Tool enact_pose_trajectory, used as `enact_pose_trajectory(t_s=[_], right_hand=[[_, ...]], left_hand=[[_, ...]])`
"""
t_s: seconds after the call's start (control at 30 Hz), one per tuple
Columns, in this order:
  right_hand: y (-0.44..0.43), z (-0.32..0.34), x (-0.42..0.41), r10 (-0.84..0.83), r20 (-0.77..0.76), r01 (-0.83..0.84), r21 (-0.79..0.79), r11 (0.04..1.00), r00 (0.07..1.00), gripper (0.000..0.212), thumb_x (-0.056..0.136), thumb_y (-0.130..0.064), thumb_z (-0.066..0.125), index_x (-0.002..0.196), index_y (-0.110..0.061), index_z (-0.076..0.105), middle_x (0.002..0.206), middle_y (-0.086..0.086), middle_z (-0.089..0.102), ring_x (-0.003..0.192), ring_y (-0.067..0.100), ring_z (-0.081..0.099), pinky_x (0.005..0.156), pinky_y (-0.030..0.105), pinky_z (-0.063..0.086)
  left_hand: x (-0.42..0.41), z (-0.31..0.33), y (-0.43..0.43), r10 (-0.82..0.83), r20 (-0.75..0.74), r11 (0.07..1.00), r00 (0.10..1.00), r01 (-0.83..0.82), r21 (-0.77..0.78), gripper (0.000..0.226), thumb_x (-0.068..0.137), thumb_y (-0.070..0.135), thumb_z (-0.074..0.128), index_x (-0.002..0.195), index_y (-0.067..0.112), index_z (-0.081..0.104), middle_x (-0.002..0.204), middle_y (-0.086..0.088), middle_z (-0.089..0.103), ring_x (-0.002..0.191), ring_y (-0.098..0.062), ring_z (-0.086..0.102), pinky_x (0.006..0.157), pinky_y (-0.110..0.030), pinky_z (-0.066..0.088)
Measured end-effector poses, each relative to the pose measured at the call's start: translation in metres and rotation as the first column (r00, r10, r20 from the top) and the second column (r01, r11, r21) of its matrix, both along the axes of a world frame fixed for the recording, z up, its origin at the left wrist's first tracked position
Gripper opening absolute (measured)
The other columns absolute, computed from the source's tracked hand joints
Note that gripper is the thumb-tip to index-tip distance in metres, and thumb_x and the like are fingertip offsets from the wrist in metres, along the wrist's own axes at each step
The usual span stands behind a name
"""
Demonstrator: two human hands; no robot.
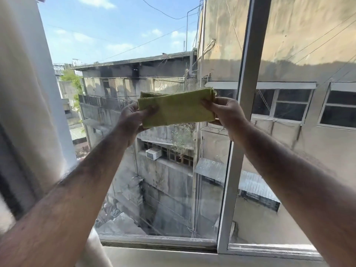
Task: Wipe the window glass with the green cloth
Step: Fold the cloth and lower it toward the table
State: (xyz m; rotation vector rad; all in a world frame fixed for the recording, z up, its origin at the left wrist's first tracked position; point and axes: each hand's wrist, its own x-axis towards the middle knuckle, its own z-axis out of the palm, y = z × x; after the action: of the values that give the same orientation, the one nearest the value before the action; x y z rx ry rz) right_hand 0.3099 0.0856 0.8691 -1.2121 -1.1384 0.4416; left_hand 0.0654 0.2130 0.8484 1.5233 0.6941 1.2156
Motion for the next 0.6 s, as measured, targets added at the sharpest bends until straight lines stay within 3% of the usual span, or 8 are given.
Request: enact_pose_trajectory(t_s=[0.17, 0.27, 0.43, 0.53, 0.6], right_hand=[[-0.005, -0.087, -0.003, -0.013, -0.180, -0.020, -0.180, 0.984, 0.984, 0.021, 0.092, -0.031, 0.080, 0.106, -0.018, 0.072, 0.101, 0.002, 0.074, 0.088, 0.016, 0.073, 0.070, 0.026, 0.067], [-0.009, -0.157, -0.003, -0.049, -0.225, -0.020, -0.294, 0.956, 0.973, 0.015, 0.093, -0.030, 0.079, 0.100, -0.017, 0.074, 0.093, 0.001, 0.072, 0.079, 0.014, 0.071, 0.065, 0.023, 0.067], [-0.022, -0.294, -0.005, -0.133, -0.301, -0.031, -0.483, 0.875, 0.944, 0.017, 0.092, -0.026, 0.080, 0.105, -0.014, 0.077, 0.076, -0.005, 0.072, 0.057, 0.001, 0.069, 0.054, 0.016, 0.059], [-0.034, -0.380, -0.009, -0.170, -0.324, -0.048, -0.569, 0.821, 0.931, 0.006, 0.091, -0.018, 0.081, 0.088, -0.017, 0.075, 0.066, -0.011, 0.073, 0.052, -0.002, 0.066, 0.051, 0.016, 0.055], [-0.045, -0.439, -0.013, -0.183, -0.337, -0.074, -0.624, 0.778, 0.923, 0.012, 0.089, -0.015, 0.083, 0.082, -0.019, 0.074, 0.072, -0.007, 0.073, 0.060, 0.002, 0.067, 0.059, 0.019, 0.057]], left_hand=[[-0.008, -0.078, -0.003, -0.055, 0.005, 0.983, 0.998, 0.055, -0.175, 0.030, 0.097, 0.025, 0.072, 0.123, 0.012, 0.068, 0.100, 0.000, 0.073, 0.081, -0.013, 0.074, 0.062, -0.028, 0.064], [-0.010, -0.145, -0.005, -0.089, -0.063, 0.961, 0.994, 0.069, -0.266, 0.010, 0.099, 0.022, 0.068, 0.108, 0.019, 0.072, 0.091, 0.004, 0.075, 0.078, -0.011, 0.074, 0.071, -0.029, 0.065], [-0.015, -0.288, -0.010, -0.154, -0.185, 0.892, 0.970, 0.056, -0.449, 0.009, 0.098, 0.019, 0.070, 0.101, 0.015, 0.078, 0.087, 0.001, 0.080, 0.081, -0.017, 0.073, 0.080, -0.032, 0.061], [-0.019, -0.378, -0.023, -0.152, -0.213, 0.839, 0.965, 0.013, -0.544, 0.009, 0.099, 0.014, 0.067, 0.098, 0.013, 0.076, 0.081, 0.003, 0.081, 0.075, -0.013, 0.076, 0.072, -0.029, 0.065], [-0.025, -0.439, -0.039, -0.169, -0.248, 0.794, 0.954, -0.017, -0.607, 0.008, 0.099, 0.012, 0.066, 0.097, 0.014, 0.075, 0.080, 0.004, 0.082, 0.074, -0.011, 0.077, 0.067, -0.025, 0.066]])
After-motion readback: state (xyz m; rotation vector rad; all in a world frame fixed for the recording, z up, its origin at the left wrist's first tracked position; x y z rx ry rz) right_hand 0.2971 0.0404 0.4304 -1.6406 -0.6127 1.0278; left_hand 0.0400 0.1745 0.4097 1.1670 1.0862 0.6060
